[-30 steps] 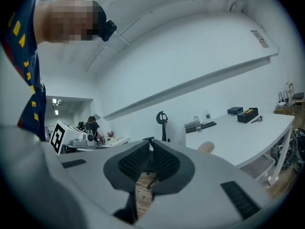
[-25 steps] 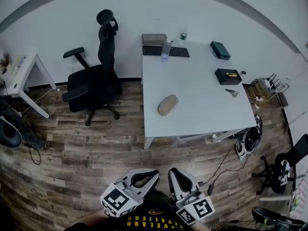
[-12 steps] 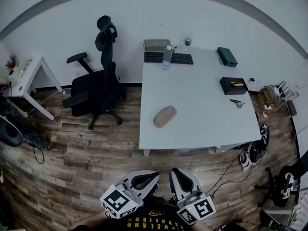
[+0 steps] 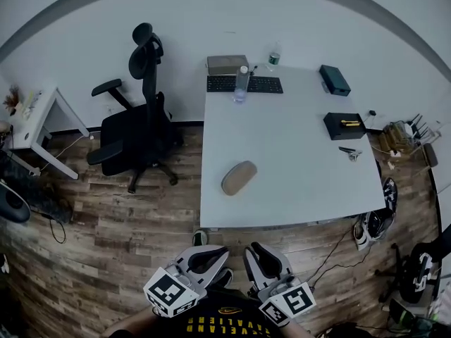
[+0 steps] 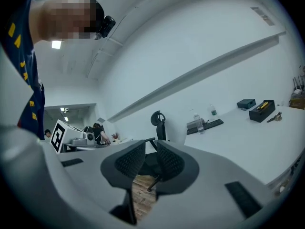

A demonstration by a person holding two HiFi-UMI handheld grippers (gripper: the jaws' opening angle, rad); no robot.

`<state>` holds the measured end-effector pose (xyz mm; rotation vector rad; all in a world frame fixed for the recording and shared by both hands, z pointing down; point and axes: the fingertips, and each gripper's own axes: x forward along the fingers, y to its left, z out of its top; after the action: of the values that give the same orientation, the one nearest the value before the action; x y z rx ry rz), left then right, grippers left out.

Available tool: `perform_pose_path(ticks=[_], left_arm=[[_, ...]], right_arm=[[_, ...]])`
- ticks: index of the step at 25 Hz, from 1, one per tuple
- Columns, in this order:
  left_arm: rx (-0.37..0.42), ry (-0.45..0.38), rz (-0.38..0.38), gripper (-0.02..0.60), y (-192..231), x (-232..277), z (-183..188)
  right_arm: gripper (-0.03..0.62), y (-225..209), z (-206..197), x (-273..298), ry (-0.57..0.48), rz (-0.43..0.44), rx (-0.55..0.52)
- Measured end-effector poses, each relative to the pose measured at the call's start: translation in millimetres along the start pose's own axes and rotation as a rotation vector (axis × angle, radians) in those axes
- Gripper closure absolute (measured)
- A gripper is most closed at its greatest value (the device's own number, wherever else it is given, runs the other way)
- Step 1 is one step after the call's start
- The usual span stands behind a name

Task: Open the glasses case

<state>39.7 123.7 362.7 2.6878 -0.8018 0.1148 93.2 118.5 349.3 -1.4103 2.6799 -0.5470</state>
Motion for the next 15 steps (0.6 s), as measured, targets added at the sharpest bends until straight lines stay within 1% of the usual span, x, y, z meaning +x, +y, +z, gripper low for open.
perform_pose_path(ticks=[5, 11, 15], left_arm=[[0.002, 0.005, -0.058, 0.566, 29.6, 21.1, 10.2], [0.031, -0.001, -0.114, 0.566, 85.6, 50.7, 41.0], [0.036, 0.003, -0.146, 0.566, 121.1, 62.0, 53.7]], right_arm=[[0.489, -17.8, 7.7, 30.6, 0.01, -0.039, -0.003], [0.46, -44.1, 27.2, 82.8, 0.018, -0.1, -0.037], [0.444, -56.2, 36.1, 116.7, 0.027, -0.139, -0.054]])
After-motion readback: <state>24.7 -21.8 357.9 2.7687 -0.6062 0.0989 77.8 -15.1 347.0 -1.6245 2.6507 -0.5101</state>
